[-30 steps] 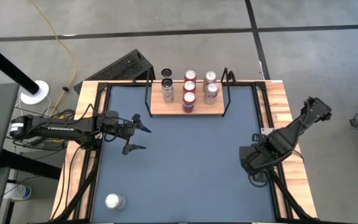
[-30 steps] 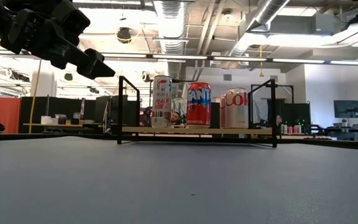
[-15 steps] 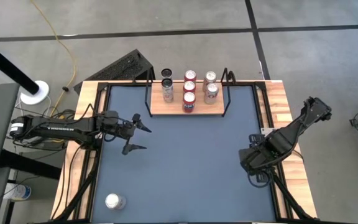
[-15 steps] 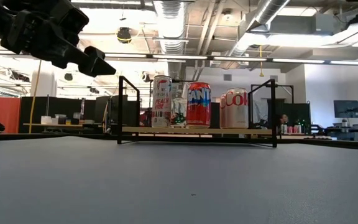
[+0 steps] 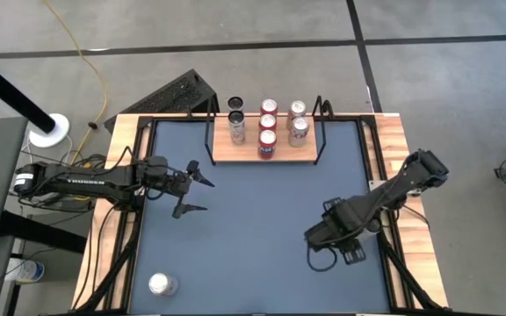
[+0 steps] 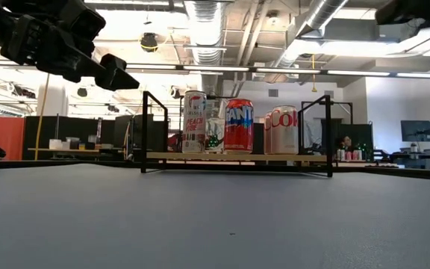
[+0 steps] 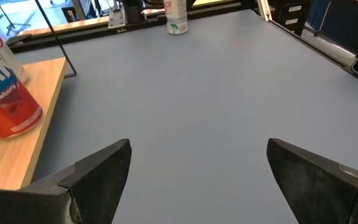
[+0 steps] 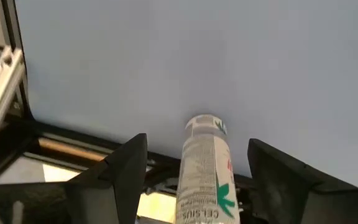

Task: Place canned beverage on shelf
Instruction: Put the black soda can on the shelf aligned with the other black soda can

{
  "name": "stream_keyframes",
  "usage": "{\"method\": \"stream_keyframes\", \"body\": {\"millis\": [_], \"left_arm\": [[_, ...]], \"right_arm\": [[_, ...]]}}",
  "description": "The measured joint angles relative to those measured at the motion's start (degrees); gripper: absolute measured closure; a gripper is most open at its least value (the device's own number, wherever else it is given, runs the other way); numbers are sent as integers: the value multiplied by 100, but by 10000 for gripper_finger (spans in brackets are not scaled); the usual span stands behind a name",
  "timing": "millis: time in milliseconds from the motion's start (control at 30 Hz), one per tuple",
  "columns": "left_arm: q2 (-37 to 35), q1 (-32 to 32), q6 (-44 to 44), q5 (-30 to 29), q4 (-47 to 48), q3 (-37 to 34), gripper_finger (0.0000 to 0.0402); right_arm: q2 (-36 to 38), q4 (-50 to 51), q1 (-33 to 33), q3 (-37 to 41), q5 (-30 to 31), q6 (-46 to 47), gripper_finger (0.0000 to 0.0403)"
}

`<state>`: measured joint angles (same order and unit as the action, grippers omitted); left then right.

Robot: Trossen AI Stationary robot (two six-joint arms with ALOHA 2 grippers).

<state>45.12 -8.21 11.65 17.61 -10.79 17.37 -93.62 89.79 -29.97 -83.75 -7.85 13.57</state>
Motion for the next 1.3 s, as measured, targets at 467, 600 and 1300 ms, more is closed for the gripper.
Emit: {"method": "stream_keyframes", "body": {"millis": [467, 600, 1300], "left_arm": [[-2, 0, 91, 0, 19, 2, 38], [0, 0, 73, 0, 20, 0, 38], [-2, -2, 380, 0, -85, 0, 38]], "right_arm": [[-1165, -365, 782, -1318, 442, -331, 137], [-1531, 10, 1108, -2042, 226, -427, 137], [1560, 34, -58, 855, 1288, -81, 143]]}}
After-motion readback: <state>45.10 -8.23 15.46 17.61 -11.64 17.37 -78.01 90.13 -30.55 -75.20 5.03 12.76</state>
